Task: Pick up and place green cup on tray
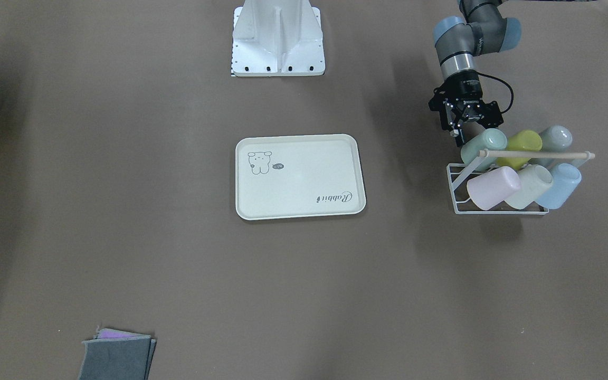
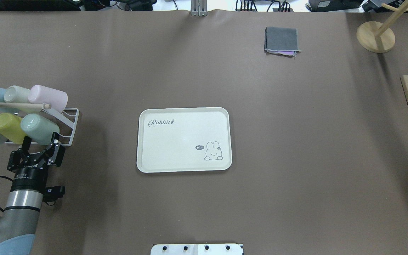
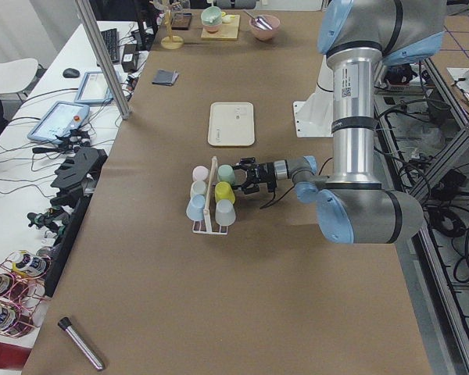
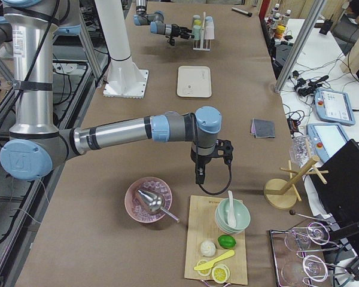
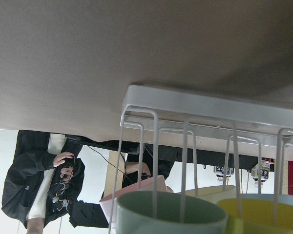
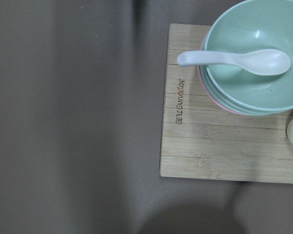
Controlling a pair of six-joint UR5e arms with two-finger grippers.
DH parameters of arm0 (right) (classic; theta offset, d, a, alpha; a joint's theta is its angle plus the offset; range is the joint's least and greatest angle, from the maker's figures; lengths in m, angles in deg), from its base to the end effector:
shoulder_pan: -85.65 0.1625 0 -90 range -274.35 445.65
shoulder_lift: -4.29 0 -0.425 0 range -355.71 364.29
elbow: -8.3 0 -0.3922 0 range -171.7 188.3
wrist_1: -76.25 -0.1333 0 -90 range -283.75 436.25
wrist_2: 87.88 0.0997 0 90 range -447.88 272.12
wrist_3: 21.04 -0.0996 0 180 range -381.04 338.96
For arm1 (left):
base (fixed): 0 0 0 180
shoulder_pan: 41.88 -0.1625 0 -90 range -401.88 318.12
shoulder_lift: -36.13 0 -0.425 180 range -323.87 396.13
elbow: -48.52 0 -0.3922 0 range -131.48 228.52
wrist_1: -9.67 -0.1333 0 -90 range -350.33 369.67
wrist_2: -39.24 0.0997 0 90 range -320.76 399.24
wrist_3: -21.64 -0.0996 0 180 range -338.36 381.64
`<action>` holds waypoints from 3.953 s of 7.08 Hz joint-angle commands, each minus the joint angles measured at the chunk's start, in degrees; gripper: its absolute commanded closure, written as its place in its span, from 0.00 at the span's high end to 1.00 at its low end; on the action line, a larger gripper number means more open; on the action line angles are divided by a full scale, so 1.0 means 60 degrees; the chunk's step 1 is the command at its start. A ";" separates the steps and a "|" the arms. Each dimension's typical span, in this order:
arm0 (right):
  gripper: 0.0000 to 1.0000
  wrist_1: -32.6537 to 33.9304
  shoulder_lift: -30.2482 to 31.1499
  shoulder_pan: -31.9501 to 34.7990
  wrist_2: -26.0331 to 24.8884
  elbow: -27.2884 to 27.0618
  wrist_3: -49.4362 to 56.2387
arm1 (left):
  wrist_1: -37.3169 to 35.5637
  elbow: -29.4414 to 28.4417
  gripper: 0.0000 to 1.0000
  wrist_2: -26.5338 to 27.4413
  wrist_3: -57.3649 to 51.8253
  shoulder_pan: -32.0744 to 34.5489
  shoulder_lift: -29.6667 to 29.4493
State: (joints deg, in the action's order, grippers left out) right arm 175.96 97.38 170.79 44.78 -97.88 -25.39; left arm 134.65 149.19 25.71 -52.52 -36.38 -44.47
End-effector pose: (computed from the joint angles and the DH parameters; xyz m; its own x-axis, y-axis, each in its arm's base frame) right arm 0.0263 -0.4669 0.5653 0.7337 -0.0264 0.6790 0.0290 0.9996 0.0075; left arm 0.3929 -0.2690 0.5329 -0.6099 0.1229 0.7829 -0.7912 -0.1499 -0.5929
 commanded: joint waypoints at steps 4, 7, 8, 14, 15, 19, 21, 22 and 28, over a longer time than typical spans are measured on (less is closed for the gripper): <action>1.00 -0.0036 0.0275 0.0003 0.0621 -0.0071 0.0183 | 0.0000 -0.0021 0.84 -0.0015 0.0011 0.0065 -0.0043; 1.00 -0.0036 0.0392 0.0062 0.0668 -0.0100 0.0418 | 0.0014 -0.0079 0.94 0.0000 0.0026 0.0138 -0.0043; 1.00 -0.0022 0.0421 0.0062 0.0668 -0.0086 0.0418 | 0.0014 -0.0108 0.94 0.0000 0.0026 0.0153 -0.0043; 1.00 -0.0022 0.0627 0.0121 0.0668 -0.0071 0.0403 | 0.0000 -0.0211 0.84 0.0000 0.0026 0.0270 -0.0160; 1.00 -0.0022 0.0627 0.0121 0.0653 -0.0057 0.0403 | 0.0000 -0.0211 0.83 -0.0015 0.0026 0.0270 -0.0204; 1.00 -0.0022 0.0612 0.0135 0.0653 -0.0027 0.0403 | 0.0000 -0.0196 0.73 -0.0015 0.0011 0.0270 -0.0248; 1.00 -0.0022 0.0612 0.0135 0.0639 -0.0013 0.0403 | 0.0014 -0.0153 0.70 -0.0015 0.0011 0.0270 -0.0248; 1.00 -0.0022 0.0627 0.0135 0.0595 -0.0013 0.0403 | 0.0029 -0.0051 0.71 -0.0015 -0.0003 0.0285 -0.0234; 1.00 -0.0022 0.0700 0.0267 0.0638 -0.0100 0.0403 | 0.0176 0.0622 0.74 -0.0132 -0.0106 0.0329 0.0087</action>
State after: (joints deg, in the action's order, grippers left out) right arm 175.84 101.40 172.29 48.55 -98.37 -22.97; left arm 135.64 151.99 24.96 -53.14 -34.44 -44.78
